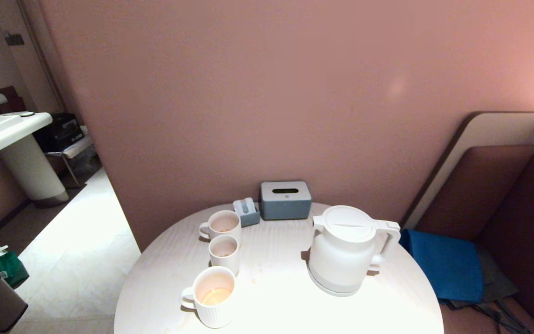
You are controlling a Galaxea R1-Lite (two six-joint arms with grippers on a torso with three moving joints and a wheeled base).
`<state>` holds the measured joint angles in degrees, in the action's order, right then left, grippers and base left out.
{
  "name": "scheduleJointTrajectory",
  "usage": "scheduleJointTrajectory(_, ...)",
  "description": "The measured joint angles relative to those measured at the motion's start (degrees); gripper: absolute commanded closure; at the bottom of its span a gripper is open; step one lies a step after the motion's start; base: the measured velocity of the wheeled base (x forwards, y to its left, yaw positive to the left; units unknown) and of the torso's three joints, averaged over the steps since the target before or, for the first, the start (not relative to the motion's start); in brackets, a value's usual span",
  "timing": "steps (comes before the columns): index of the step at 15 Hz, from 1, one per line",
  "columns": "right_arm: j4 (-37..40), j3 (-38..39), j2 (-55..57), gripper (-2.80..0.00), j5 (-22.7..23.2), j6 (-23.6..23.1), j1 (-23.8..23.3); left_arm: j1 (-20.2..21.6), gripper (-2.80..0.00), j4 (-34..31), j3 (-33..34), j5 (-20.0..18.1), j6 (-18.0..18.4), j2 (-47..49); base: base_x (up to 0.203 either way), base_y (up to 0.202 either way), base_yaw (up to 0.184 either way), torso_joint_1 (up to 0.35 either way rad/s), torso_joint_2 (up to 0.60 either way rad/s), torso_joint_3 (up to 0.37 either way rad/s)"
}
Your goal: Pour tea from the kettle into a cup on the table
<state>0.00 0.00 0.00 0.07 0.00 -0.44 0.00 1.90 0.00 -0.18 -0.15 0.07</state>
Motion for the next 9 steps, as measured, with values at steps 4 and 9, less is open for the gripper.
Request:
scheduleJointTrajectory(4, 0.22, 0.0, -0.02, 0.0, -0.02, -0.11, 0.0, 0.0, 0.0, 0.0, 0.0, -0.01, 0.0, 0.0, 0.0, 0.0, 0.0, 0.0, 0.0, 0.0)
scheduleJointTrajectory(9, 0.0, 0.0, -0.02, 0.0, -0.07, 0.07, 0.0, 0.0, 0.0, 0.0, 0.0, -0.01, -0.01, 0.0, 0.0, 0.0, 0.0, 0.0, 0.0, 0.0)
